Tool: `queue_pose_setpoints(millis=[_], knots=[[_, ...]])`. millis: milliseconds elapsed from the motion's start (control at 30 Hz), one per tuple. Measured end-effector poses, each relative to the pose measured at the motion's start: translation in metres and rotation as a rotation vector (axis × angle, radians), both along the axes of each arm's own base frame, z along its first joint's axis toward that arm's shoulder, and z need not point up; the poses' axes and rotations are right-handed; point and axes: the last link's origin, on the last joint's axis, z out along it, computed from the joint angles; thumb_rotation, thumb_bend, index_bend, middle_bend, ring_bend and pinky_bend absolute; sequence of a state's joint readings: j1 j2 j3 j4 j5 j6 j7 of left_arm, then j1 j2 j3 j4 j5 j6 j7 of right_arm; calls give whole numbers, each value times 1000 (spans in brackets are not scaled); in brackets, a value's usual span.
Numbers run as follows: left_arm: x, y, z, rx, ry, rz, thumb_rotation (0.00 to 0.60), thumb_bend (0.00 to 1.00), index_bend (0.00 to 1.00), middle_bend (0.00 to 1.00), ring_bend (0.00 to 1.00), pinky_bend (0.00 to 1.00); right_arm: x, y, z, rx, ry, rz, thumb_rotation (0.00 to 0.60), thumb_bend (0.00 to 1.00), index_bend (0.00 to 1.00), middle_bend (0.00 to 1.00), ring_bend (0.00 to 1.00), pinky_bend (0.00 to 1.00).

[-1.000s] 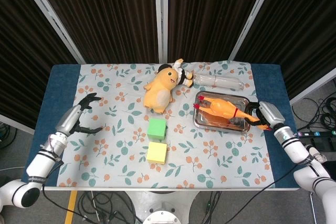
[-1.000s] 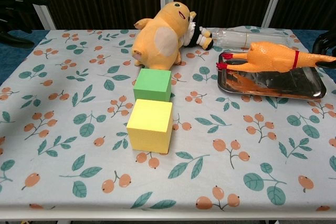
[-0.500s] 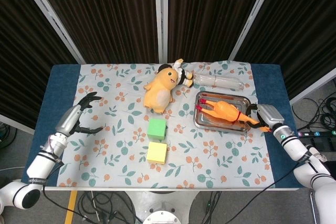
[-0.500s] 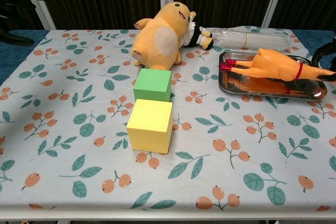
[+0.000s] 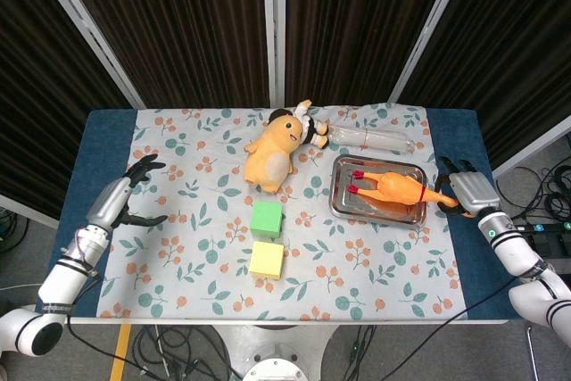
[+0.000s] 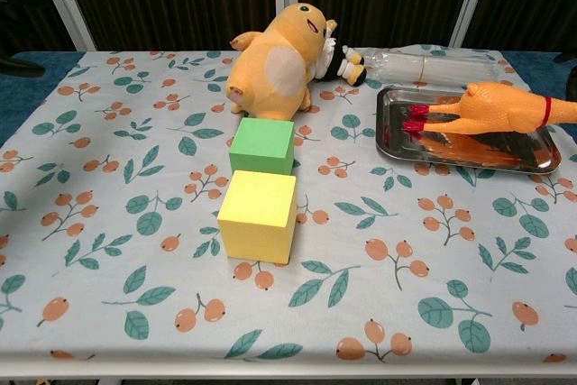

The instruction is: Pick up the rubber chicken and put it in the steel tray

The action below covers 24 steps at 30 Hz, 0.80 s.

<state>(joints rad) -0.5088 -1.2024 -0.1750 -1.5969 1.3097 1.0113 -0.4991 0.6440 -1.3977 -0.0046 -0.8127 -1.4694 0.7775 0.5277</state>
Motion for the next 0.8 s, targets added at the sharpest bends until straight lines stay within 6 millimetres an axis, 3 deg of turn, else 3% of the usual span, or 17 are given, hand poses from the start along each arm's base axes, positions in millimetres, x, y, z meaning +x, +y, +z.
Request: queue_pose_setpoints(millis=[233,533,800], knots=[[-2,2,0,6,1,6,600,173,212,133,96,236,4,3,3,-25,30,-22,600,0,0,0,0,15],[-7,1,1,12,-4,25,600,172,212,133,96,236,23,-6,-29,-20,47,17,600,0,0,0,0,0],[-10,-1,1,17,4,26,600,171,212,133,96,233,33,-9,-36,-42,78,35,600,0,0,0,0,0]])
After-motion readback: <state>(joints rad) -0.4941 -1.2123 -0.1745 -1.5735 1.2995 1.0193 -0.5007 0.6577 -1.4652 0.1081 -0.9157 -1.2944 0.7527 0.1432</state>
